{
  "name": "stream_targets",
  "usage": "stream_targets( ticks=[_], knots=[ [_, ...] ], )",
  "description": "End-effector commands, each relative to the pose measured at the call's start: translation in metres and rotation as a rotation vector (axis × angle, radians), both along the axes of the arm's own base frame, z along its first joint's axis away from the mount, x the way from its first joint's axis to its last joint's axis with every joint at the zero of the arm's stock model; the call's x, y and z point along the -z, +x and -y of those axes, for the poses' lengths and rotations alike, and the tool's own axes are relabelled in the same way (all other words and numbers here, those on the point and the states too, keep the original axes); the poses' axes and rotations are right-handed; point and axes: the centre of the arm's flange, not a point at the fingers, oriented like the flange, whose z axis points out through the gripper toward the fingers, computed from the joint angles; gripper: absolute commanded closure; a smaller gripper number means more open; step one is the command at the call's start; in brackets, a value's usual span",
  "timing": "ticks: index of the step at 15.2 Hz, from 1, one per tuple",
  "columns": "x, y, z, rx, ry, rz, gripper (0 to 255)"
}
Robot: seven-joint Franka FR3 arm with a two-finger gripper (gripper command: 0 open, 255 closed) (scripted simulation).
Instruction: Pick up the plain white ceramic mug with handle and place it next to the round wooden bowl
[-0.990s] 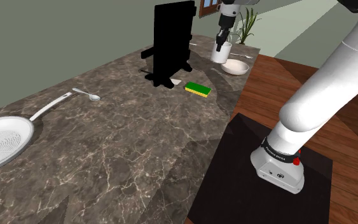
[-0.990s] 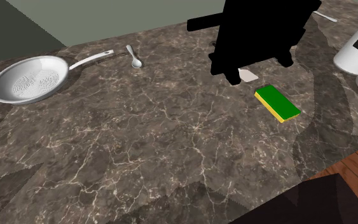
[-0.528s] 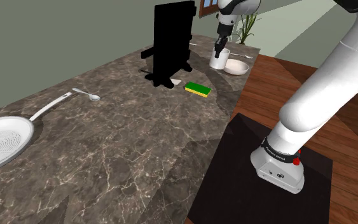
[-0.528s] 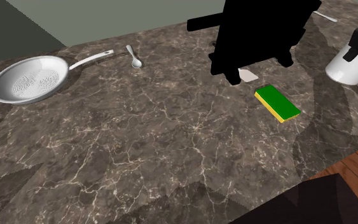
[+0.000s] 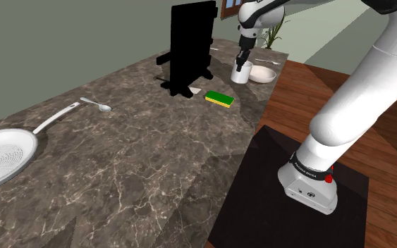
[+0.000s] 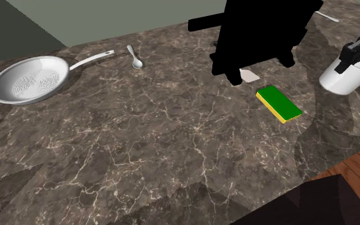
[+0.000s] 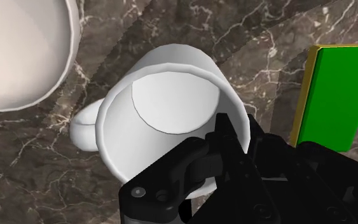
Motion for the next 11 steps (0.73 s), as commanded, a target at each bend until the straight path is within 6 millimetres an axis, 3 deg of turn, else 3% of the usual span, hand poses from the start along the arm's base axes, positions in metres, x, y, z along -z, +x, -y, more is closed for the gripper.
stream_targets(
  ticks=[1, 7, 11],
  knots=[
    [0.010, 0.000, -0.001, 0.000, 0.000, 0.001, 255],
    [0.041, 0.000, -0.001, 0.000, 0.000, 0.001, 255],
    [0.041, 0.000, -0.001, 0.000, 0.000, 0.001, 255]
  ],
)
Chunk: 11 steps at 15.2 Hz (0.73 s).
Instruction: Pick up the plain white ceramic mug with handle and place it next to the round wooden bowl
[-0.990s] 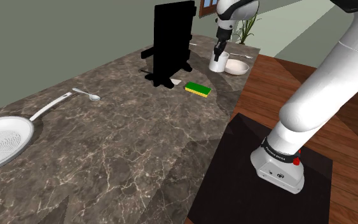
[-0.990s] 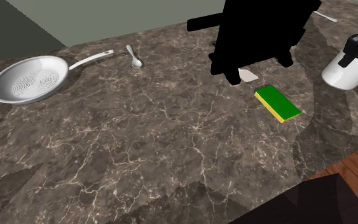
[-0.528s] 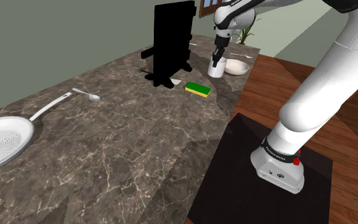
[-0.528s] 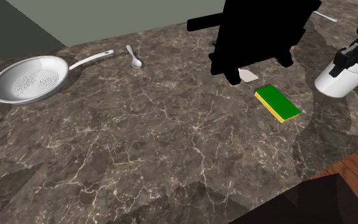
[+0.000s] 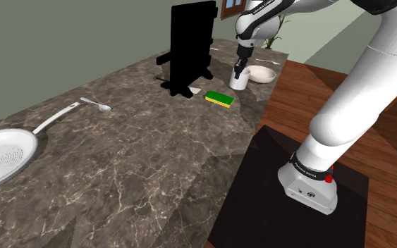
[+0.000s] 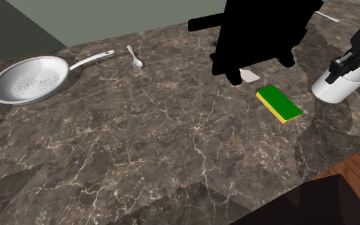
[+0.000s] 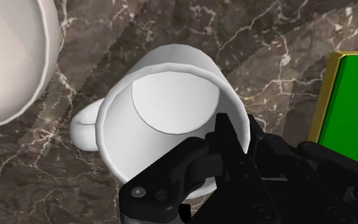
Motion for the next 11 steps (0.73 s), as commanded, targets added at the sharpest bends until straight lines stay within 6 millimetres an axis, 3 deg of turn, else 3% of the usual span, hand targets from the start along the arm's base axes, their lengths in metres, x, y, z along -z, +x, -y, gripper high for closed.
stream_targets(
  ticks=[1, 4, 5, 10, 11],
  knots=[
    [0.000, 0.000, 0.000, 0.000, 0.000, 0.001, 255],
    [0.000, 0.000, 0.000, 0.000, 0.000, 0.001, 255],
    [0.000, 0.000, 0.000, 0.000, 0.000, 0.001, 0],
    [0.000, 0.000, 0.000, 0.000, 0.000, 0.001, 0],
    [-0.013, 0.000, 0.000, 0.000, 0.000, 0.001, 0]
  ],
)
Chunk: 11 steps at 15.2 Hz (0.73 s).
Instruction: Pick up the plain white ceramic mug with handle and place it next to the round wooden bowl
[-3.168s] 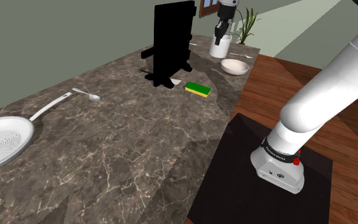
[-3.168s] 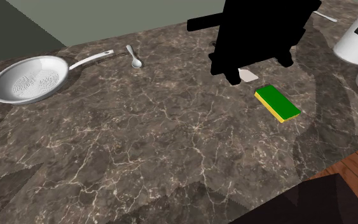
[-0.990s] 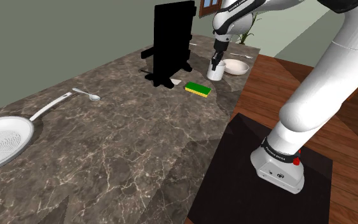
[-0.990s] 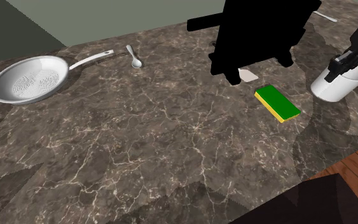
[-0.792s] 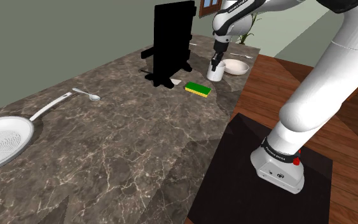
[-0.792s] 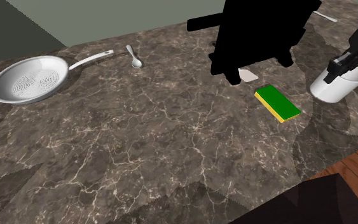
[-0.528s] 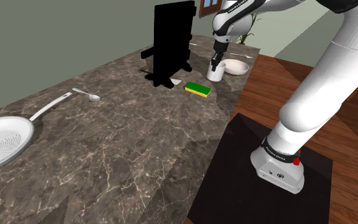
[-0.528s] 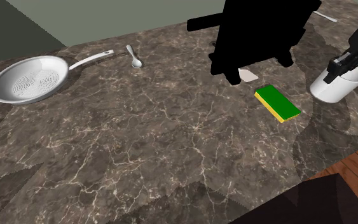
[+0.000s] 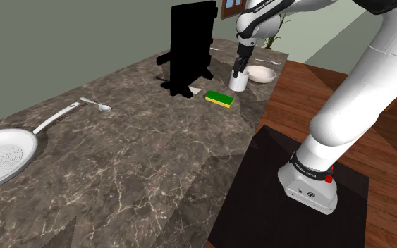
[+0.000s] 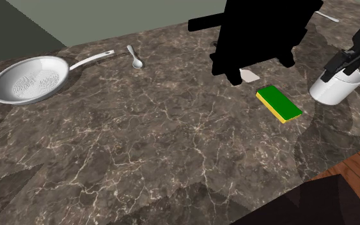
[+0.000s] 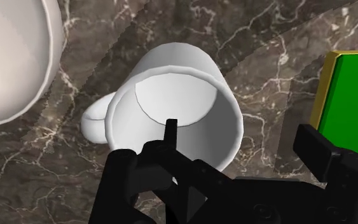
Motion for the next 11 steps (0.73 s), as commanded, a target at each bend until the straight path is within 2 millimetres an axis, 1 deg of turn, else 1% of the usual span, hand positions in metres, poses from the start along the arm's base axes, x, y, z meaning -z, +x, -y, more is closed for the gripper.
stream_targets(
  ticks=[1, 3, 11],
  knots=[
    [-0.021, 0.000, 0.000, 0.000, 0.000, 0.000, 0],
    [-0.044, -0.001, 0.000, 0.000, 0.000, 0.000, 0],
    [-0.044, -0.001, 0.000, 0.000, 0.000, 0.000, 0]
  ],
)
